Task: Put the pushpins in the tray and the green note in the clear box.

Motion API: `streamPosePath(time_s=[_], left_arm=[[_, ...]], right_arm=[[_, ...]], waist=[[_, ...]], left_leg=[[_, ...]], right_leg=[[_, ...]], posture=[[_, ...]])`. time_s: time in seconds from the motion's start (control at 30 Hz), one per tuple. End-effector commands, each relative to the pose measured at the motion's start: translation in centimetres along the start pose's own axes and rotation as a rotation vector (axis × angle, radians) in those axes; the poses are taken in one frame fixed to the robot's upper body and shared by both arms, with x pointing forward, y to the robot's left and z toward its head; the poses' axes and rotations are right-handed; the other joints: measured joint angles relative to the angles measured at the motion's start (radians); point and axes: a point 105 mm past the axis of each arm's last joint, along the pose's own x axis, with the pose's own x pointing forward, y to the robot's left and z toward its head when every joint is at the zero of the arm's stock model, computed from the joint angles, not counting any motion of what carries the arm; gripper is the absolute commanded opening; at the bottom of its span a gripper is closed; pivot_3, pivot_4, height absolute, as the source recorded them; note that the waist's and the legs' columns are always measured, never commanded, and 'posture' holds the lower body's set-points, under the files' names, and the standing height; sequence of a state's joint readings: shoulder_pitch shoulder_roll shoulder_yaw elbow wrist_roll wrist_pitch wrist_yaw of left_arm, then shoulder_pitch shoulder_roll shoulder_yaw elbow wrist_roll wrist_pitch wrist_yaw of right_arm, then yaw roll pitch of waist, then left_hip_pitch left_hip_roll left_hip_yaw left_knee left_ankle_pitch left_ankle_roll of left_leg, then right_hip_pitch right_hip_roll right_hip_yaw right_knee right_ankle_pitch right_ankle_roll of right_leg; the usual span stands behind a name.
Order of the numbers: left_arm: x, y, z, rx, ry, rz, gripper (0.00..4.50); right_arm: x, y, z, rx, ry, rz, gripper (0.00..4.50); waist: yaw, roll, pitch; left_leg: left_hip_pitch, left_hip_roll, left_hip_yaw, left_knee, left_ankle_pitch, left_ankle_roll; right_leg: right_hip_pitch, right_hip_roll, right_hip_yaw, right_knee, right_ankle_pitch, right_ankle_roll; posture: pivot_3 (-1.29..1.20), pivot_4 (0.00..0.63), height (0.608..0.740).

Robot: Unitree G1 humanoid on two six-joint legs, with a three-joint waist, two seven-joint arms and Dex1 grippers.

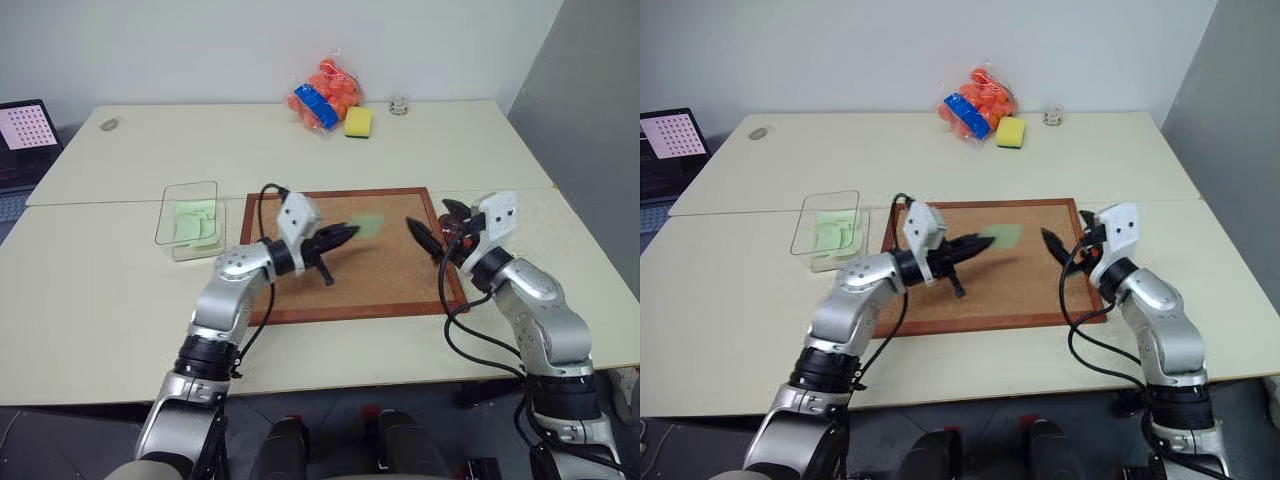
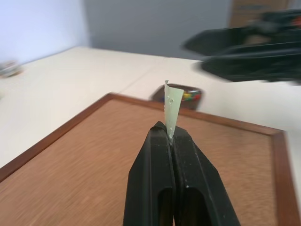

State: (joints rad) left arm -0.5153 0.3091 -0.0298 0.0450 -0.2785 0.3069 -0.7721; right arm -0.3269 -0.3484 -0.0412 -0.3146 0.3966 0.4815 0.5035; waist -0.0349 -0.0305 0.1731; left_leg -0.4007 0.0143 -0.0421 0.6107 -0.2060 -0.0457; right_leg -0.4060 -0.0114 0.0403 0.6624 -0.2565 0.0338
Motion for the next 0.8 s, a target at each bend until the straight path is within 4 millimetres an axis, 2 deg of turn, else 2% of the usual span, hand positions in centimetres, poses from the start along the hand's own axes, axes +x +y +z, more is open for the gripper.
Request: streamPosePath(time_s=[0.03,0.27,0.43,0.6,0.8], left_arm=[[-2.4,3.2,3.1,0.019,-0.085,0.22,0.0],[-8.8,10.3,3.6,0.106,-0.056,0.726,0.0],[-12.5,14.4,2.5,0.068,-0.008,1.024,0.0],[-11.2,15.2,1.7,0.023,-0.018,1.044,0.0],[-11.4,15.9,0.5,-0.069,-0.03,1.115,0.0]], right_arm=[[0.2,4.0,2.7,0.024,-0.075,0.203,4.44],[0.5,6.8,3.4,0.035,-0.064,0.374,4.44],[0.9,7.6,4.1,0.038,-0.087,0.455,4.44],[1.3,7.9,4.5,0.002,-0.097,0.49,4.44],[1.2,7.8,4.3,-0.024,-0.092,0.49,4.44]], waist=[[0.003,0.0,0.0],[0.003,-0.001,0.001],[0.005,-0.003,0.001],[0.01,-0.005,0.002],[0.008,-0.006,0.002]], left_leg=[[0.0,0.0,0.0,0.0,0.0,0.0],[0.0,0.0,-0.001,0.0,0.0,0.0],[0.0,0.0,-0.001,0.0,0.0,0.0],[0.0,-0.001,-0.002,0.0,0.0,0.0],[-0.001,-0.002,-0.002,0.0,0.0,0.0]], right_leg=[[0.0,0.0,0.0,0.0,0.0,0.0],[0.0,0.0,-0.001,0.0,0.0,0.0],[0.0,0.0,-0.001,0.0,0.0,0.0],[0.001,-0.001,-0.003,-0.001,0.0,0.0],[0.0,-0.003,-0.003,0.0,0.001,-0.002]], posture=[[0.0,0.15,0.74],[0.0,0.15,0.74],[0.0,0.15,0.74],[0.0,0.15,0.74],[0.0,0.15,0.74]])
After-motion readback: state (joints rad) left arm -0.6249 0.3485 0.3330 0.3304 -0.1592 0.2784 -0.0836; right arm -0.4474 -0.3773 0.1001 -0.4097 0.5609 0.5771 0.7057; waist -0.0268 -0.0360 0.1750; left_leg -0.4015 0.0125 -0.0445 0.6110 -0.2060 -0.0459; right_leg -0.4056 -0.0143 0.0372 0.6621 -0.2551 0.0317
